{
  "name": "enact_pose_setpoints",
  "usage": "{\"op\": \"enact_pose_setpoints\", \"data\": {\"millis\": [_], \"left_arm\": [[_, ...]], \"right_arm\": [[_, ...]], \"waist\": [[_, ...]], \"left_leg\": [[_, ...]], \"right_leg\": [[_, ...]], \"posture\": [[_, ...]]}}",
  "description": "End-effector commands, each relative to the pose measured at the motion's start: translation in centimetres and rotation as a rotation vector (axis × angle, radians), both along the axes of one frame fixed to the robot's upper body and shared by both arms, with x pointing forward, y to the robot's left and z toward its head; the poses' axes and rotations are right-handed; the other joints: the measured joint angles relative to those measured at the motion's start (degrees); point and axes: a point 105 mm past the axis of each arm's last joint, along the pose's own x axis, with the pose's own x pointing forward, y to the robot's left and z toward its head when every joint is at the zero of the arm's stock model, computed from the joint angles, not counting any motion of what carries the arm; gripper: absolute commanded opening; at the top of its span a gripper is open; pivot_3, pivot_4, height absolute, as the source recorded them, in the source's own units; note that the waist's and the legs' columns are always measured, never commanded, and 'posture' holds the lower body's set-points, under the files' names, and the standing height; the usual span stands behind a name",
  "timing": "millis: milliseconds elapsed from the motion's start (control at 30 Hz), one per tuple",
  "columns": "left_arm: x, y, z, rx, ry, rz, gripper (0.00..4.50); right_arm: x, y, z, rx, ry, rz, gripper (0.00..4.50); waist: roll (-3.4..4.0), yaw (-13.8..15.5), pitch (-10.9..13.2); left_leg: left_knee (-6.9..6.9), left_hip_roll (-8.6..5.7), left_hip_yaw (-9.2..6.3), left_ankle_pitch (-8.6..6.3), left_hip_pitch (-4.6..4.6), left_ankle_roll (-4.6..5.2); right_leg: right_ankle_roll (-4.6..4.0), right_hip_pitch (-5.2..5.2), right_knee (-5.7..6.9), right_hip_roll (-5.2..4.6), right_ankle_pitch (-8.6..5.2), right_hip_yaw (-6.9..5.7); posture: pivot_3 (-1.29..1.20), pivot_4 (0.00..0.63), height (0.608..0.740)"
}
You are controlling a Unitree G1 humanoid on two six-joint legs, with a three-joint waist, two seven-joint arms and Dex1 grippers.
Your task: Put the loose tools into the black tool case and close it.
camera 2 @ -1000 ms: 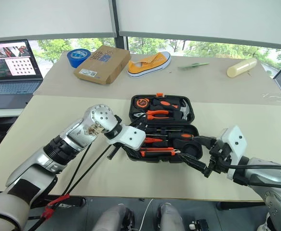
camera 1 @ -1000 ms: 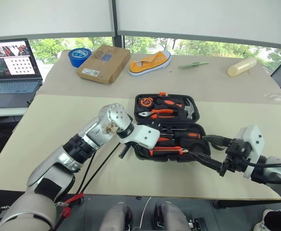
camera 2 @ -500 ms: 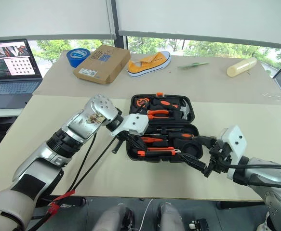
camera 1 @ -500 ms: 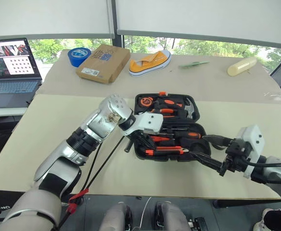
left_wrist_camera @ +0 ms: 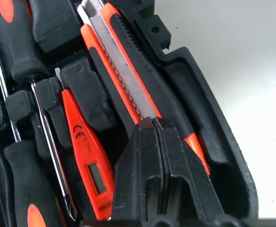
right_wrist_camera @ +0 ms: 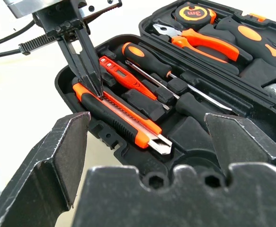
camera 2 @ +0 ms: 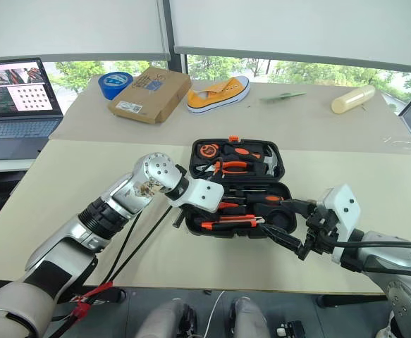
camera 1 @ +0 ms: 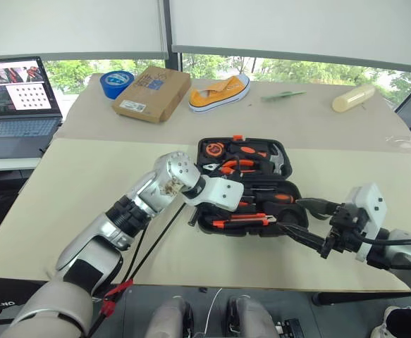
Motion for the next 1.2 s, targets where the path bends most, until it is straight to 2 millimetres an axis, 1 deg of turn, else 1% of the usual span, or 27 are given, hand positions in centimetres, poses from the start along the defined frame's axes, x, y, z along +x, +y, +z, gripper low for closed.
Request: {"op": "enact_pose_setpoints", "data": {"millis": [33, 333, 600, 767, 933, 1067, 1133, 1200], "left_arm": [[-0.6, 0.8, -2.5, 0.087, 0.049, -0.001, 0.07], [-1.5, 0.9, -3.5, 0.127, 0.064, -0.046, 0.07], [-1.3, 0.8, -4.7, 0.167, 0.02, -0.087, 0.07], [-0.9, 0.4, -5.0, 0.173, -0.013, -0.103, 0.07], [-0.7, 0.4, -5.3, 0.183, -0.03, -0.113, 0.07], [-0.7, 0.6, -5.7, 0.2, -0.047, -0.132, 0.07], [-0.8, 0.7, -5.9, 0.203, -0.048, -0.135, 0.07], [-0.8, 0.7, -6.1, 0.206, -0.051, -0.136, 0.07]], "right_arm": [[-0.2, 0.1, 0.8, 0.0, -0.039, 0.004, 4.5], [-0.2, 0.3, 0.7, 0.005, -0.033, 0.005, 4.5], [-0.6, 0.2, 0.4, 0.0, -0.021, 0.002, 4.5], [-0.7, 0.1, 0.2, -0.004, -0.018, -0.006, 4.5], [-0.8, 0.2, 0.0, -0.001, -0.016, -0.013, 4.5], [-0.8, 0.2, -0.1, 0.001, -0.017, -0.015, 4.5], [-0.8, 0.2, -0.1, 0.003, -0.017, -0.017, 4.5], [-0.8, 0.3, -0.1, 0.003, -0.017, -0.017, 4.5]], "waist": [[0.01, -0.1, 0.0], [0.02, -0.3, -0.2], [0.2, -0.3, -0.5], [0.39, 0.0, -0.8], [0.38, 0.1, -1.0], [0.36, 0.1, -1.2], [0.34, 0.1, -1.2], [0.33, 0.1, -1.3]], "left_leg": [[-0.01, 0.0, 0.0, 0.0, 0.0, 0.0], [-0.05, 0.01, 0.02, 0.0, 0.05, -0.01], [-0.08, 0.01, 0.03, -0.01, 0.09, 0.0], [-0.1, 0.0, 0.02, -0.07, 0.23, 0.1], [-0.11, 0.0, -0.03, -0.19, 0.53, 0.28], [-0.16, -0.01, -0.03, -0.22, 0.62, 0.31], [-0.17, -0.02, -0.03, -0.22, 0.69, 0.32], [-0.2, -0.02, -0.03, -0.35, 0.73, 0.53]], "right_leg": [[0.0, -0.01, 0.0, 0.02, 0.0, 0.01], [0.0, 0.01, -0.02, 0.03, 0.0, 0.02], [0.01, 0.04, -0.04, 0.02, -0.02, 0.04], [0.05, 0.21, -0.1, 0.0, -0.04, 0.02], [0.11, 0.58, -0.23, -0.11, -0.08, -0.02], [0.13, 0.64, -0.25, -0.49, -0.09, -0.03], [0.14, 0.7, -0.26, -0.51, -0.1, -0.03], [0.14, 0.73, -0.27, -0.53, -0.1, -0.03]], "posture": [[0.0, 0.15, 0.731], [0.0, 0.15, 0.731], [0.0, 0.15, 0.731], [0.0, 0.15, 0.731], [0.0, 0.15, 0.731], [0.0, 0.15, 0.731], [0.0, 0.15, 0.731], [0.0, 0.15, 0.731]]}}
